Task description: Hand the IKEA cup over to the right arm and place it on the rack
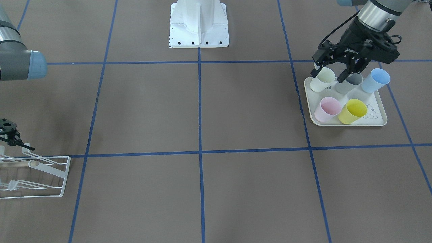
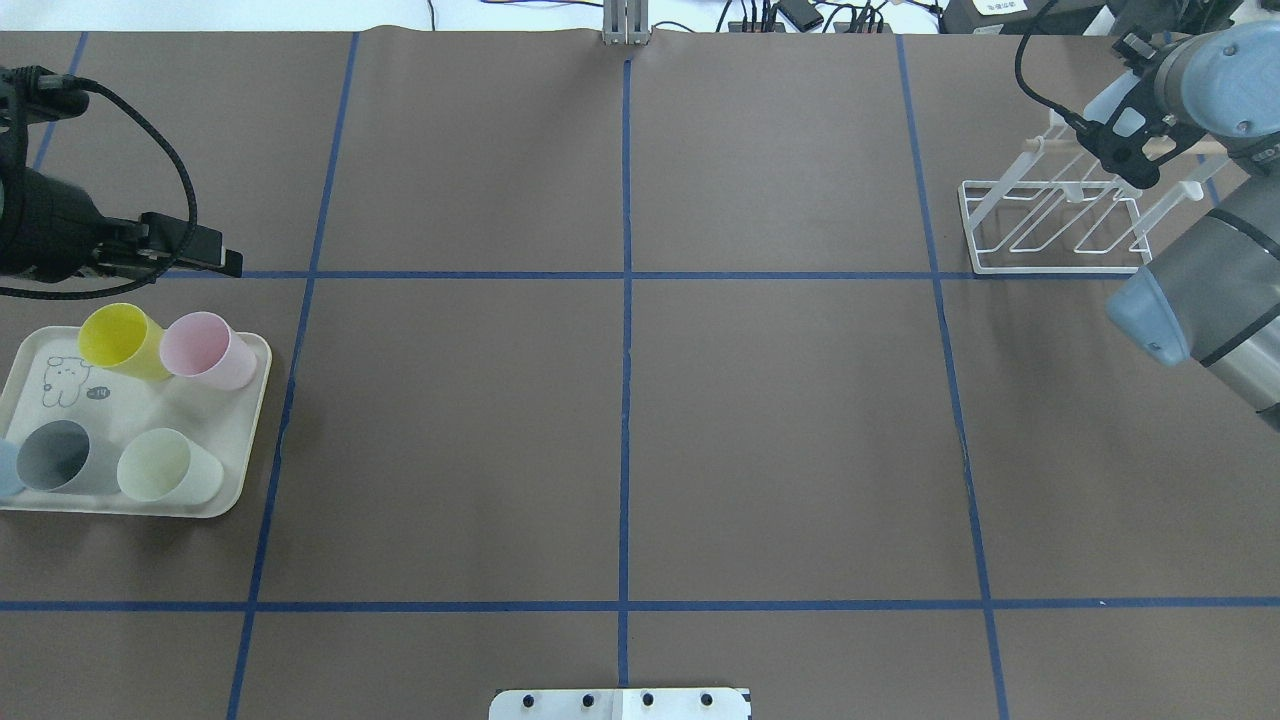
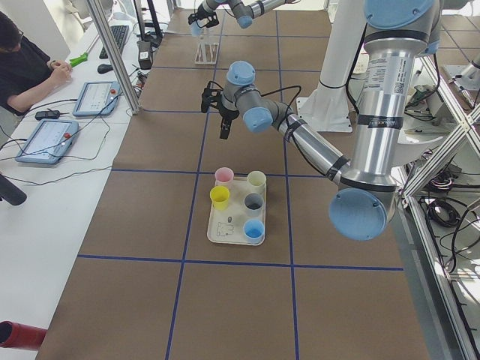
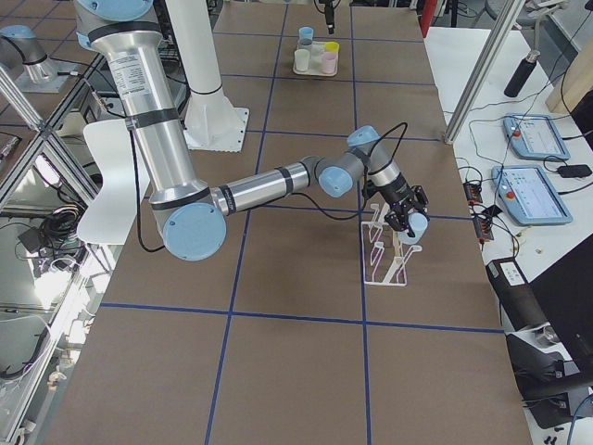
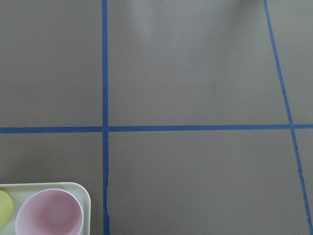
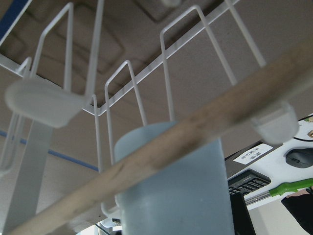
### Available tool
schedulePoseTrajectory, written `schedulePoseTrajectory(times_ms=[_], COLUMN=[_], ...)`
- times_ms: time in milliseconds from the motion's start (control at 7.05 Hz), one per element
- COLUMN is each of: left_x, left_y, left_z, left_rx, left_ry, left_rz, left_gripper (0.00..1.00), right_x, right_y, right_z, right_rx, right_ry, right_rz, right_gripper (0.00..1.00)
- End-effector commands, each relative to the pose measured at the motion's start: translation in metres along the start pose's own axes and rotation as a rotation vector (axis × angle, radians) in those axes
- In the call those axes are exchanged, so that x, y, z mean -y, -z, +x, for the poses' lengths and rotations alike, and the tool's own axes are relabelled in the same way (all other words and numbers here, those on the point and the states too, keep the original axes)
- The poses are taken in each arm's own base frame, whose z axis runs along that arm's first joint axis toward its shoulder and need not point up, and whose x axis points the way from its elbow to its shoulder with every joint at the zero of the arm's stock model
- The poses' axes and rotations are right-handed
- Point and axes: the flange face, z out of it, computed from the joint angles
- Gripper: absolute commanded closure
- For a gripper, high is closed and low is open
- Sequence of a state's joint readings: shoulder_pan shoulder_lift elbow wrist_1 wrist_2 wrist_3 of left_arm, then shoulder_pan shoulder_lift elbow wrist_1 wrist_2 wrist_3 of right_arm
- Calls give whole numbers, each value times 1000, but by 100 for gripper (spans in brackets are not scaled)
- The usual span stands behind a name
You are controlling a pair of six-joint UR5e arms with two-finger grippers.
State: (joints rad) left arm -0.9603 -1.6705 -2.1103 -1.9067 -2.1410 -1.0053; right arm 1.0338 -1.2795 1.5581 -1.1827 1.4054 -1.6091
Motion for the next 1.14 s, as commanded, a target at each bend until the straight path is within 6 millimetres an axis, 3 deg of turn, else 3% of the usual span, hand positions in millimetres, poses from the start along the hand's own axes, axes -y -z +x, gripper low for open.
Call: schedulePoseTrajectory(times_ms=[0,142,284,568,710,993], left_x=[1,1,0,1,0,-1], left_y=[-2,-2,-2,-2,-2,3], left_z=[-2,-2,-3,-2,-2,-9], left_rx=[5,5,6,5,5,12], left_ry=[1,3,2,1,-2,-86], left_rz=[-2,-2,-2,-2,-2,-2], left_gripper=[0,0,0,0,0,0], right_x=[10,12,14,14,13,8], right_y=[-3,-3,-3,-3,5,42], right_z=[-3,-2,-2,-2,8,44], right_rx=[8,6,7,7,-14,-95], right_ry=[9,23,29,27,12,-104], right_rz=[9,2,-3,-1,-1,37], right_gripper=[41,18,7,1,1,2])
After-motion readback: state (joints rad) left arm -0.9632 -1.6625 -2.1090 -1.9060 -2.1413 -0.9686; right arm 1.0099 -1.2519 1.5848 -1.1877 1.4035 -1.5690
